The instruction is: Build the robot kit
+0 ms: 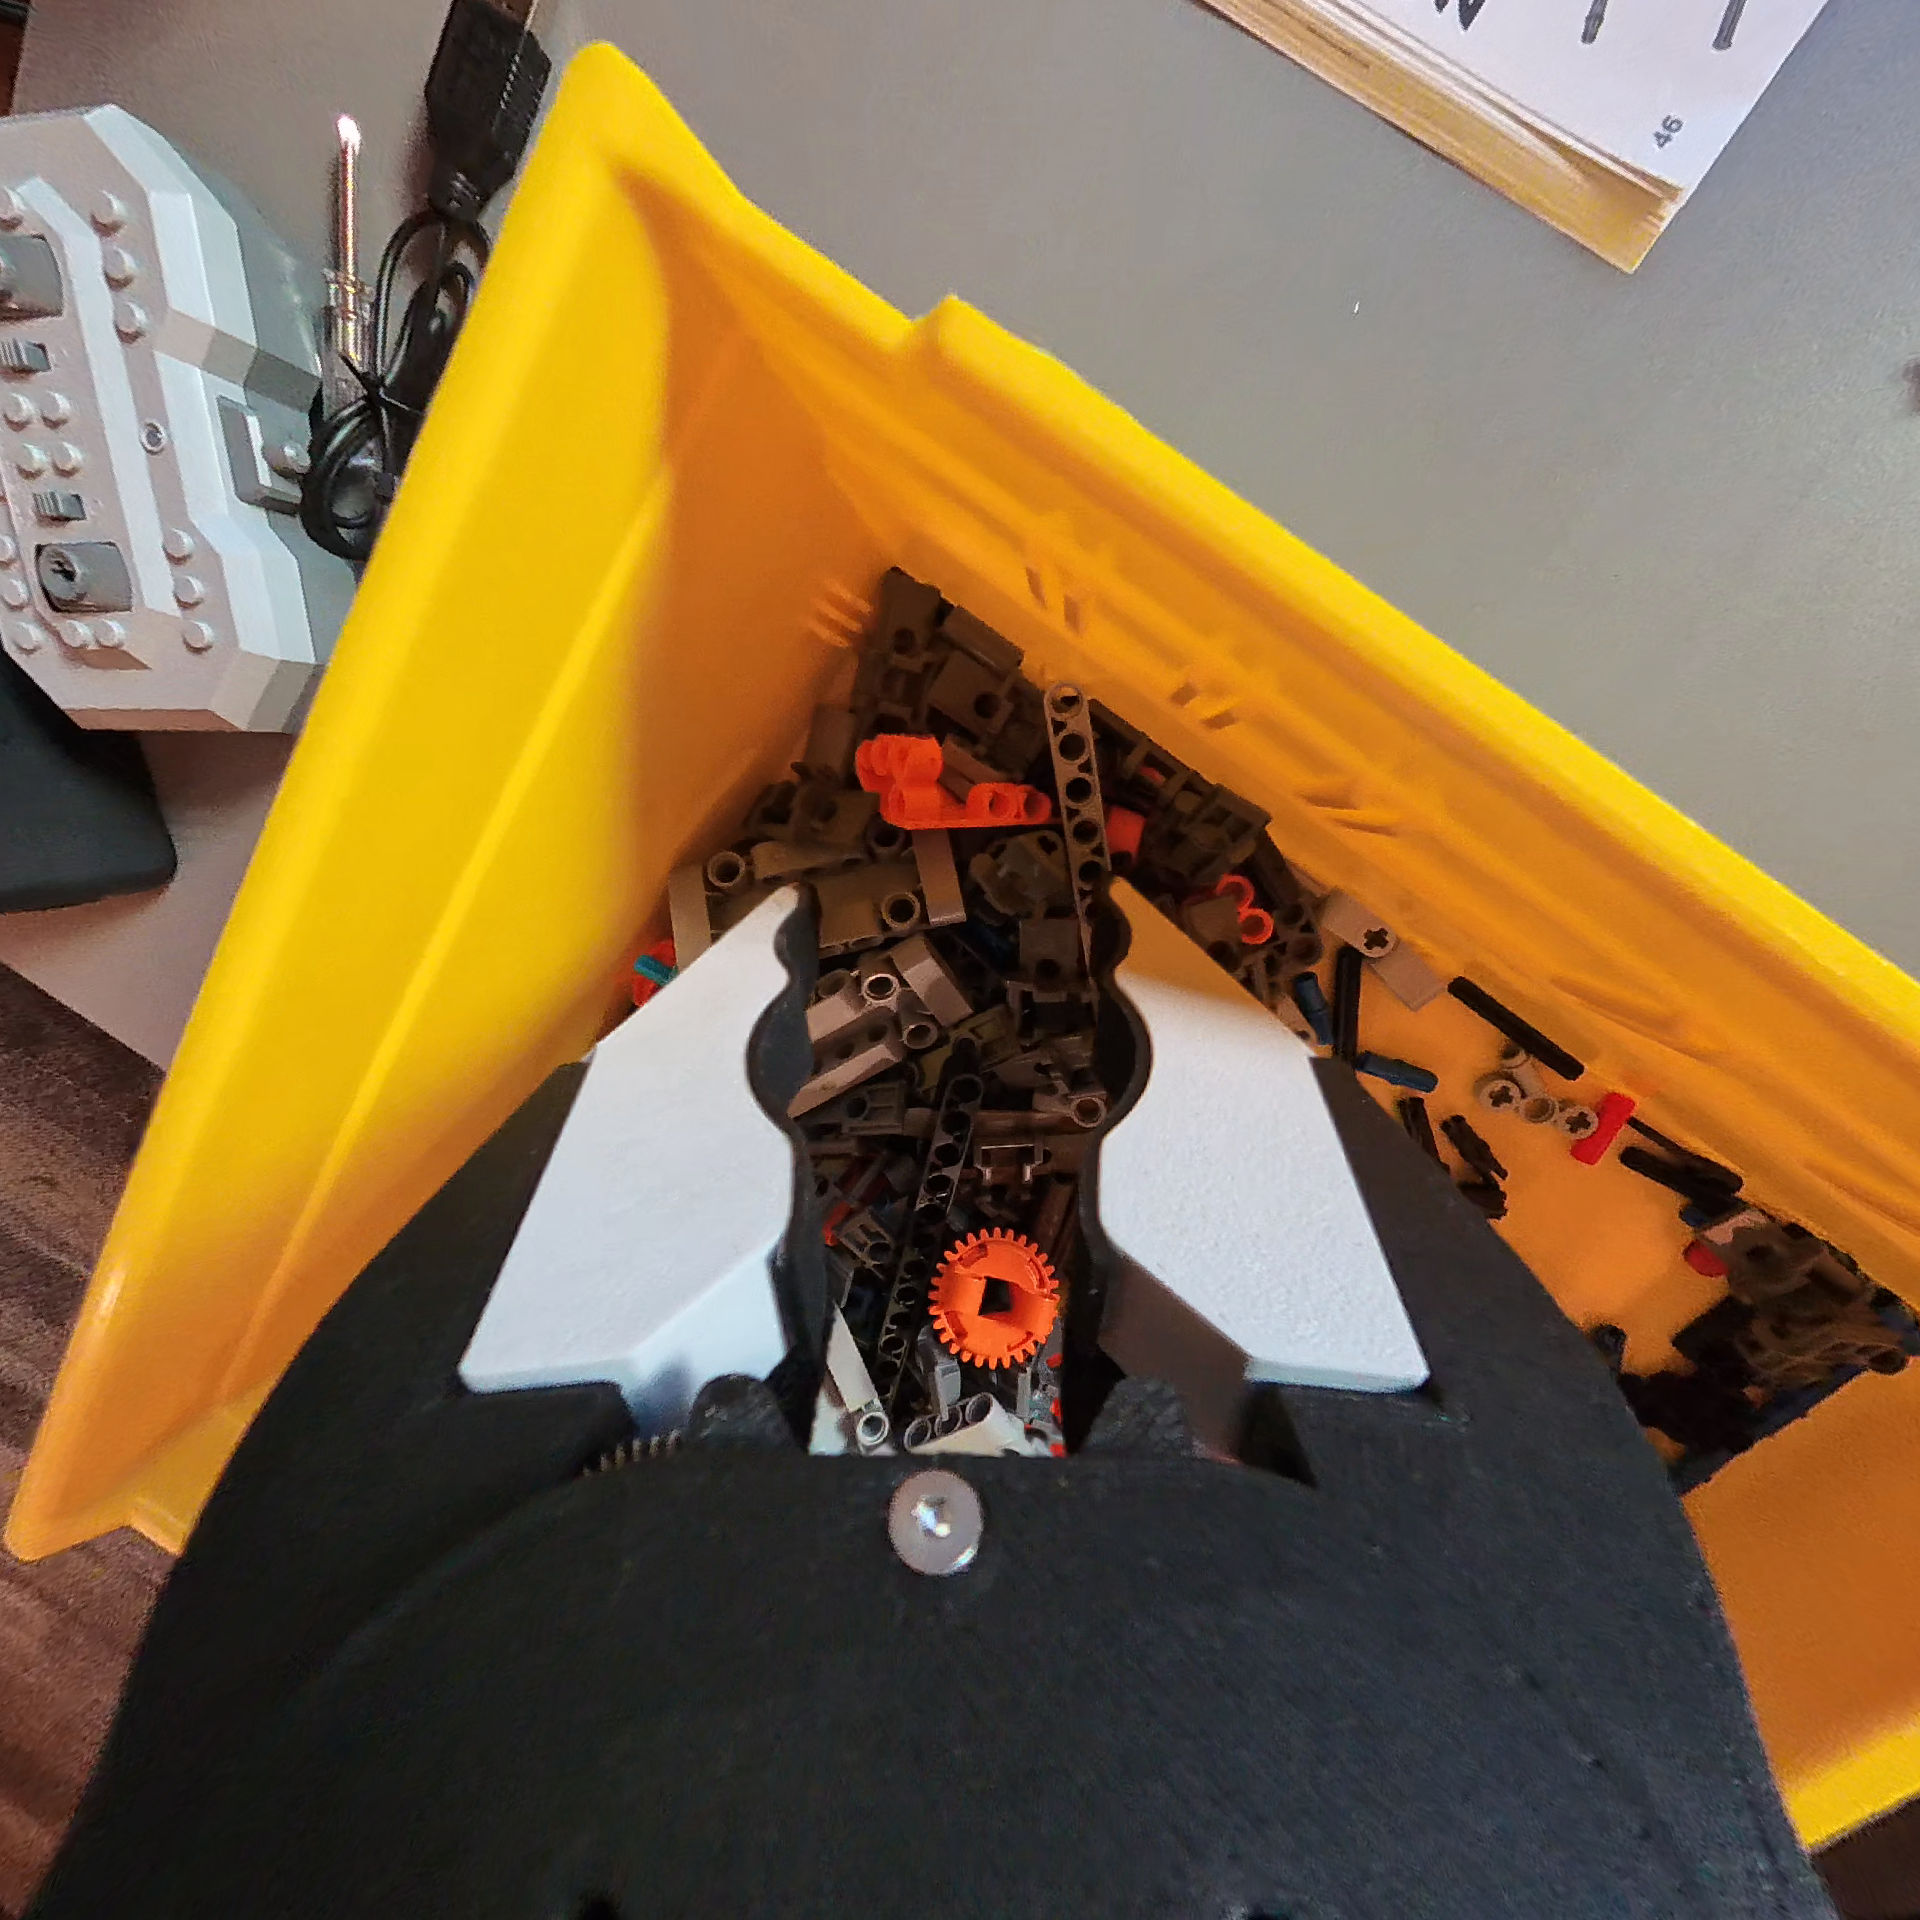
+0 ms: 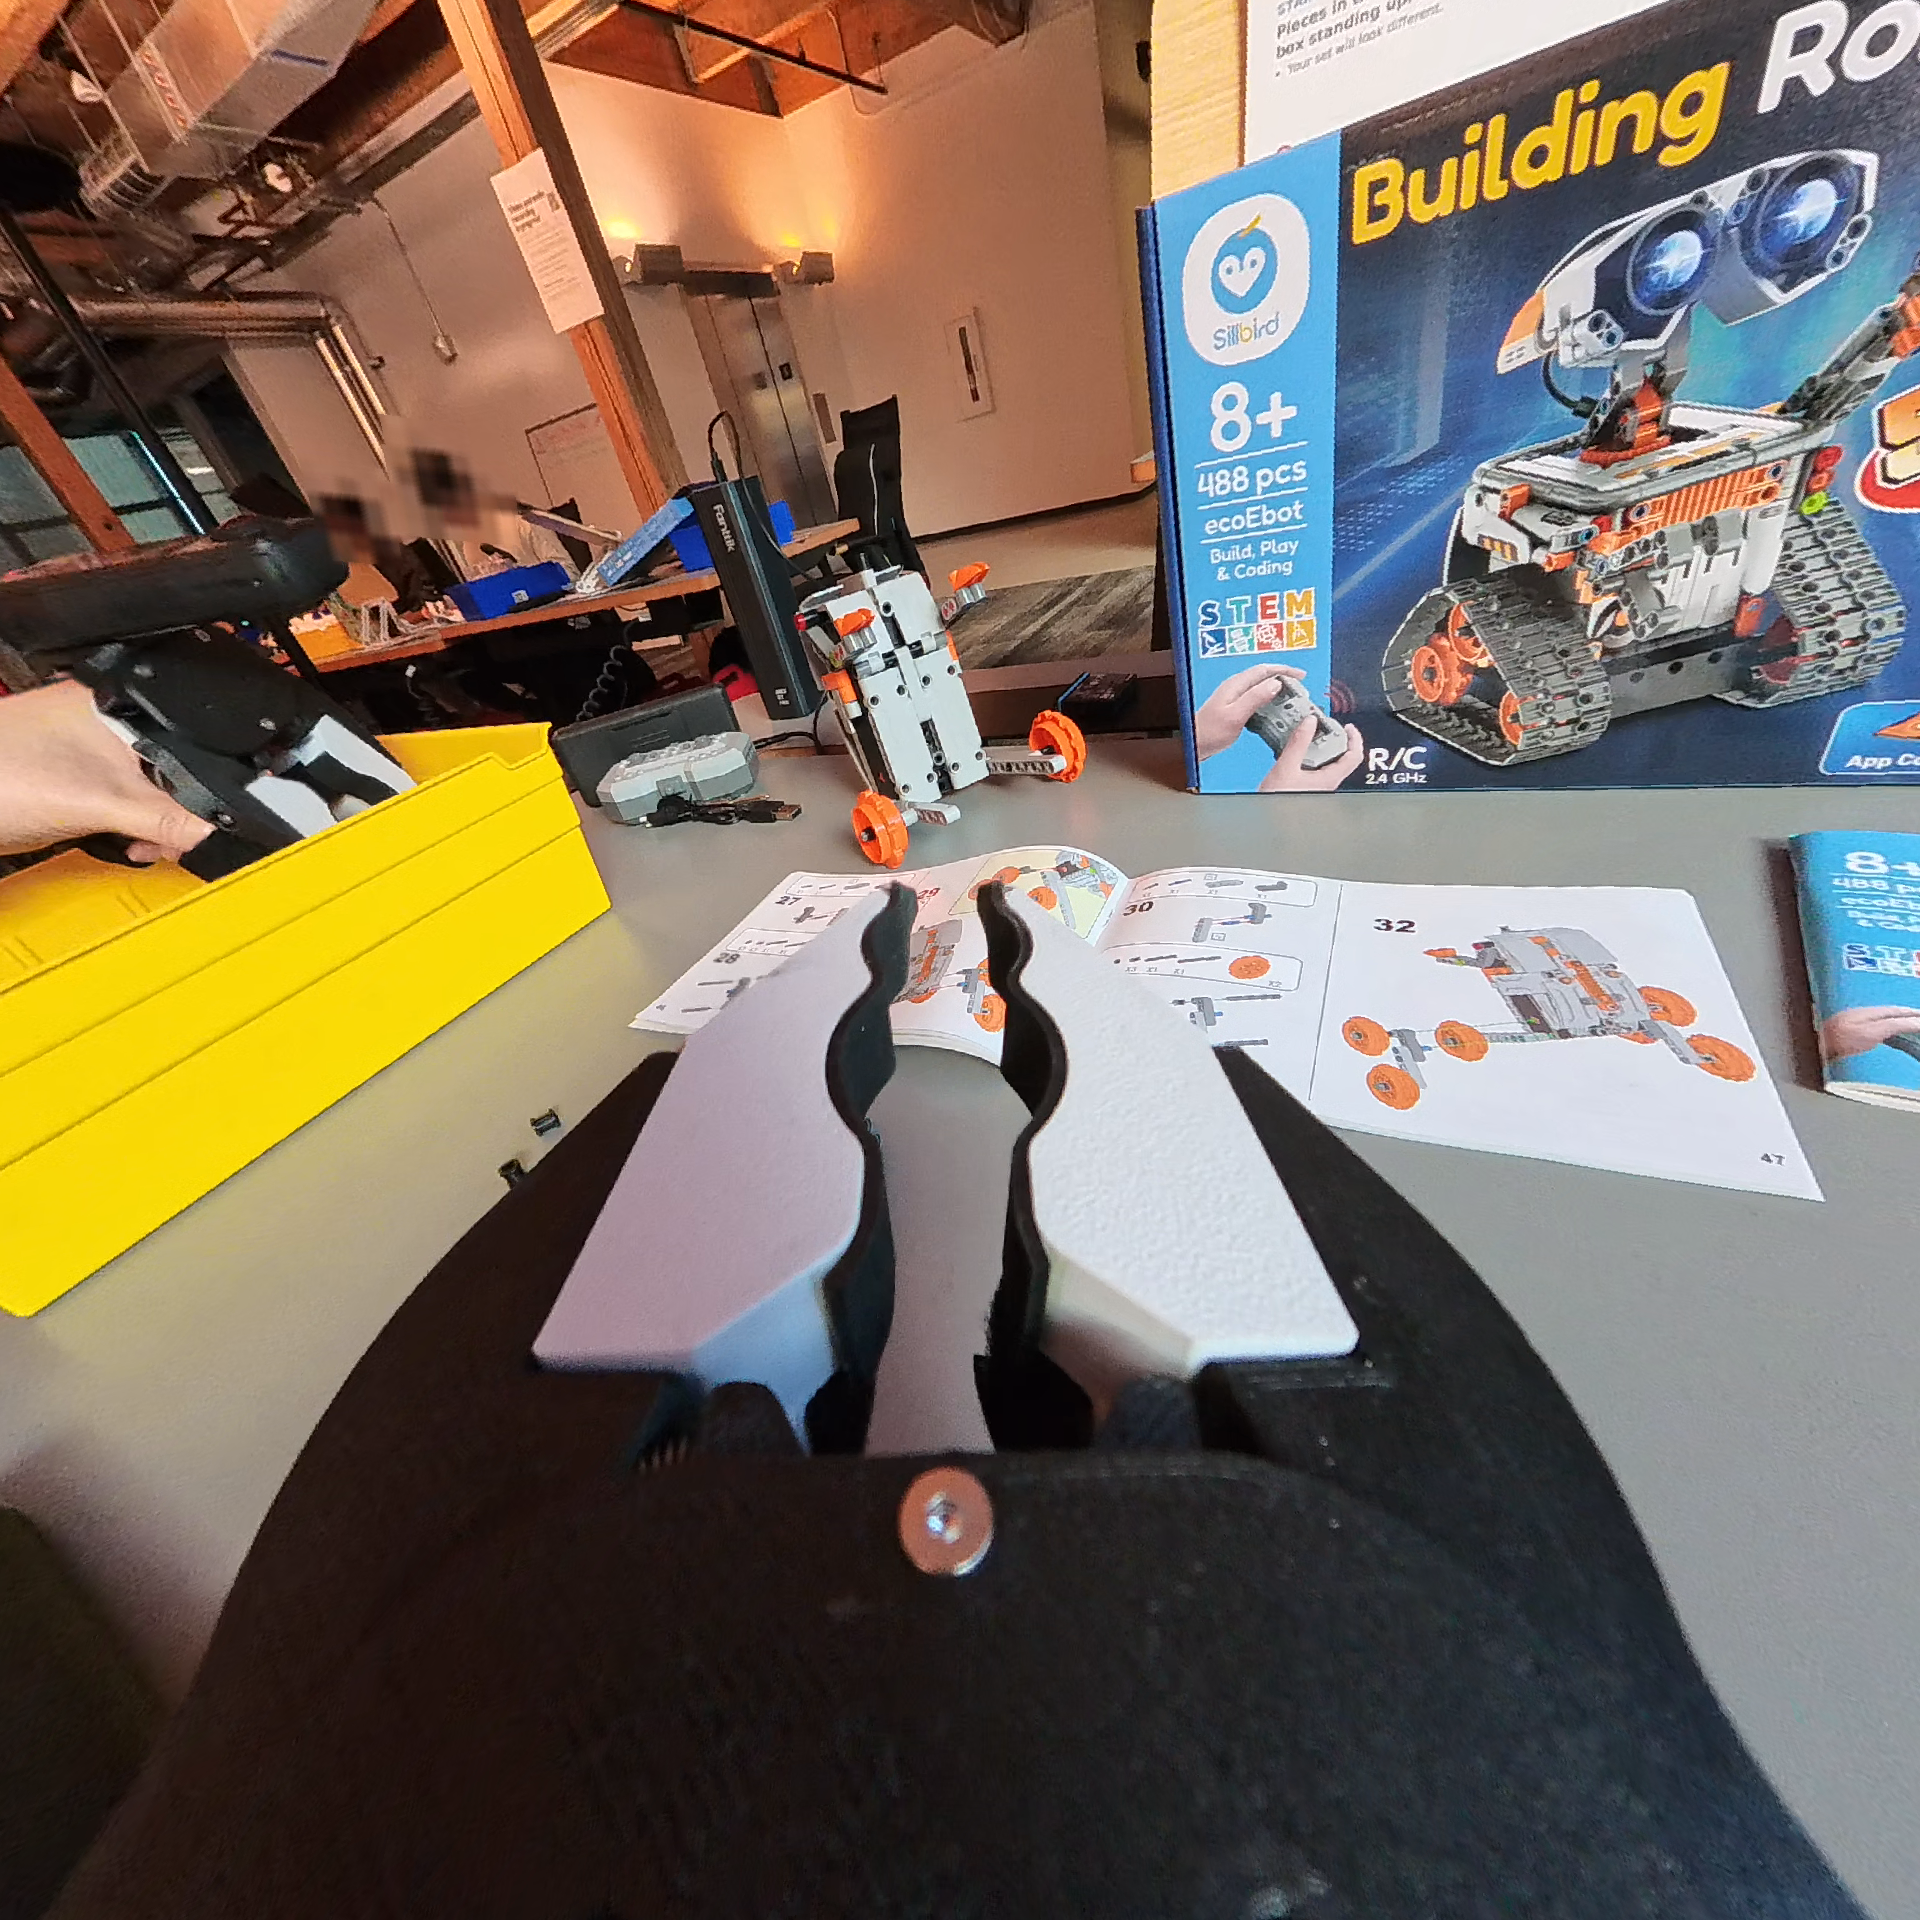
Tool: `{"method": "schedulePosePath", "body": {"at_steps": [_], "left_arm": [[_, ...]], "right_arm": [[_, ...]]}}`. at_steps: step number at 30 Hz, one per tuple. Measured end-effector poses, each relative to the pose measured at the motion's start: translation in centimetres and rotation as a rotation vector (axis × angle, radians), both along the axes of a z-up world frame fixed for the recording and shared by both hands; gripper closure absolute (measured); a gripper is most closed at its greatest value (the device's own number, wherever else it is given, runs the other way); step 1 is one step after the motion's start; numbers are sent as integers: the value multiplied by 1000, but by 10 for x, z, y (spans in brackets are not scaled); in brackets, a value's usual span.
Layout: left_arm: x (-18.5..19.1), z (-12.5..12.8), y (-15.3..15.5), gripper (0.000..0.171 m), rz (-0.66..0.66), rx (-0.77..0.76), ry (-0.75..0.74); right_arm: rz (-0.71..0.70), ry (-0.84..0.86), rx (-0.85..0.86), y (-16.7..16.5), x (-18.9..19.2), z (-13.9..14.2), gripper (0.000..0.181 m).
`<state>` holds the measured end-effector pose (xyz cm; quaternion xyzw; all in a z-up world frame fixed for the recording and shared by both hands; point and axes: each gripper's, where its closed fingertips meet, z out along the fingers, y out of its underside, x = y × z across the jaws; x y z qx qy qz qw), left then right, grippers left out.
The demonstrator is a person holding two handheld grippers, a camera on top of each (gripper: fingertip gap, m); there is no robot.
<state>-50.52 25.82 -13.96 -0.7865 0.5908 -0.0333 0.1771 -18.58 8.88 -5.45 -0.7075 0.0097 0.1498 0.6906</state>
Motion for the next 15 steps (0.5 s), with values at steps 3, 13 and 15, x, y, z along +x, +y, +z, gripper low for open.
{"method": "schedulePosePath", "body": {"at_steps": [3, 13, 15], "left_arm": [[1, 4, -1, 132, -10, -9, 1], [-1, -5, -2, 141, -33, -27, 6], [-1, -5, -2, 142, -34, -32, 3]], "right_arm": [[10, 16, 5, 0, 0, 1, 169], [27, 58, -2, 1, 1, 0, 169], [29, 65, -5, 1, 1, -1, 169]]}}
